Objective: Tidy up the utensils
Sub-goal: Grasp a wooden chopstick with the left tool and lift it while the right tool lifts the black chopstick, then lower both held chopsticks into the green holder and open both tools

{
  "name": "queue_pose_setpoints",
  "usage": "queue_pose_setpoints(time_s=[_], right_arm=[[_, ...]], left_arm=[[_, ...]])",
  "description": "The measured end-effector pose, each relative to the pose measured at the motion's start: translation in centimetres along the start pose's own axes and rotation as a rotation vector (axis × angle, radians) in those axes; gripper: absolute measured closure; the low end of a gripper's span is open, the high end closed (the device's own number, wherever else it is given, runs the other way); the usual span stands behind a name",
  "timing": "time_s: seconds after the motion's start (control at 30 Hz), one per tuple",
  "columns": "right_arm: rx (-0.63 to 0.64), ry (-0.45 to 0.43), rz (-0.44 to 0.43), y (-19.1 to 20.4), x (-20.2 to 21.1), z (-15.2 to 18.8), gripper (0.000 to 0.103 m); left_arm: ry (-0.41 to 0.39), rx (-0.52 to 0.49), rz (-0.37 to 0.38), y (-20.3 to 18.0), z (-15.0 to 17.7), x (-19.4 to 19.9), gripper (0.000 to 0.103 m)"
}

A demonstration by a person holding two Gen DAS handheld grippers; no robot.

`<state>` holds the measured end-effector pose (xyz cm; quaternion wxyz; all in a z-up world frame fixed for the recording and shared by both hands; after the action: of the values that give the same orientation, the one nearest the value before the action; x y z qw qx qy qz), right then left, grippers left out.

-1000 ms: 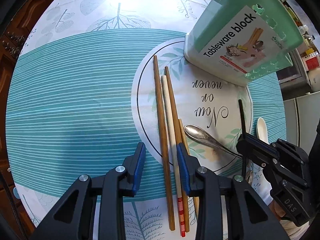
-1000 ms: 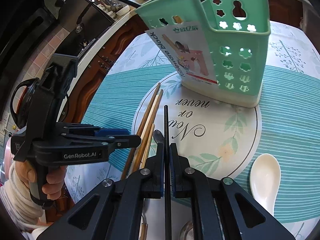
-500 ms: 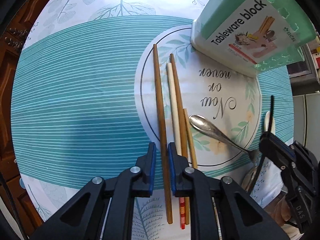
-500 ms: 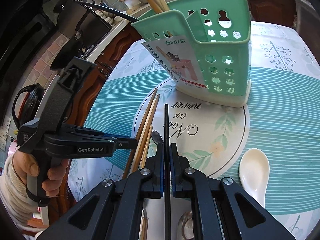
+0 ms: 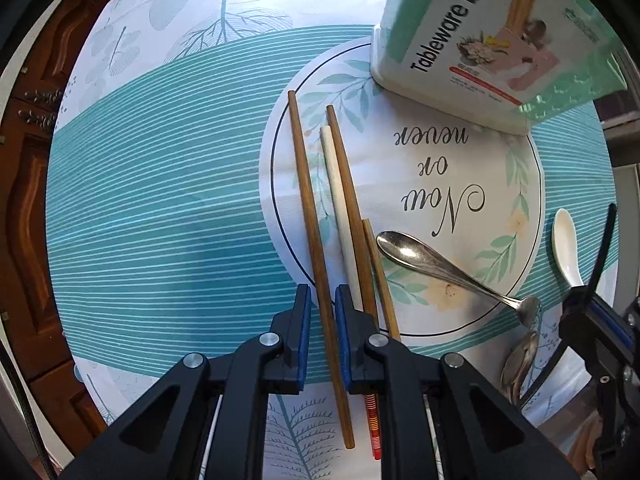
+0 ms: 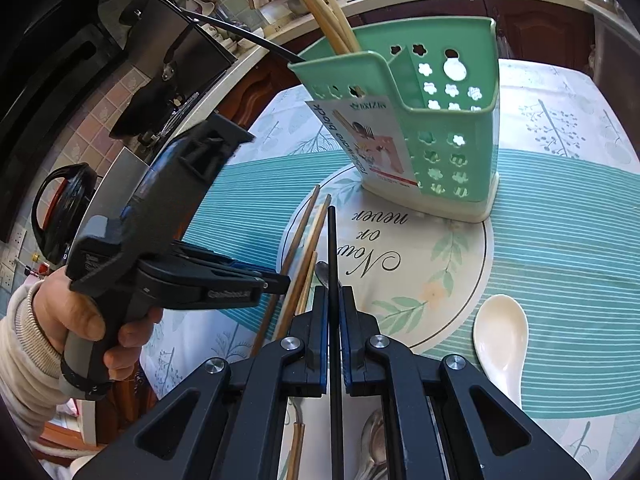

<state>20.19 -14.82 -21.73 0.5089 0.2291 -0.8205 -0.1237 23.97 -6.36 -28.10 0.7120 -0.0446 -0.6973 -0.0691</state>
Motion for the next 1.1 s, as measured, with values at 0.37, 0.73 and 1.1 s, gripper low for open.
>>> queue_pose_setpoints(time_s=[0.37,0.73,1.1], right_arm=[[0.027,-0.089,-0.027,2.4,5.6,-1.4,0.098],[0.030,-0.284,-0.003,5.0,12.0,-6.1,0.098],[0.030,-0.531,0.083,7.6,21.6,-16.0,0.098]], left_arm=[[-0.262,0.030,0.121,-0.3,2.5,4.0,0.099],[-0.658,0.014,0.162,-0.3,4.4,14.2,0.099],[-0.930,-0.030,0.186,0.5,0.3,26.8,0.099]])
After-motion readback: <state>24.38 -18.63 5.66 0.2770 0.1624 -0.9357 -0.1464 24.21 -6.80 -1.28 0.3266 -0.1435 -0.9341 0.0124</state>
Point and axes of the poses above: each gripper's, at about its wrist camera, not at the fingertips, and x roughly against the way its jaws point, y to its left, z to its underside, the point moved 8 cm from there along -x, roughly the way its jaws point, and after that the axes turned 3 degrees about -z, right-handed, at the moved point
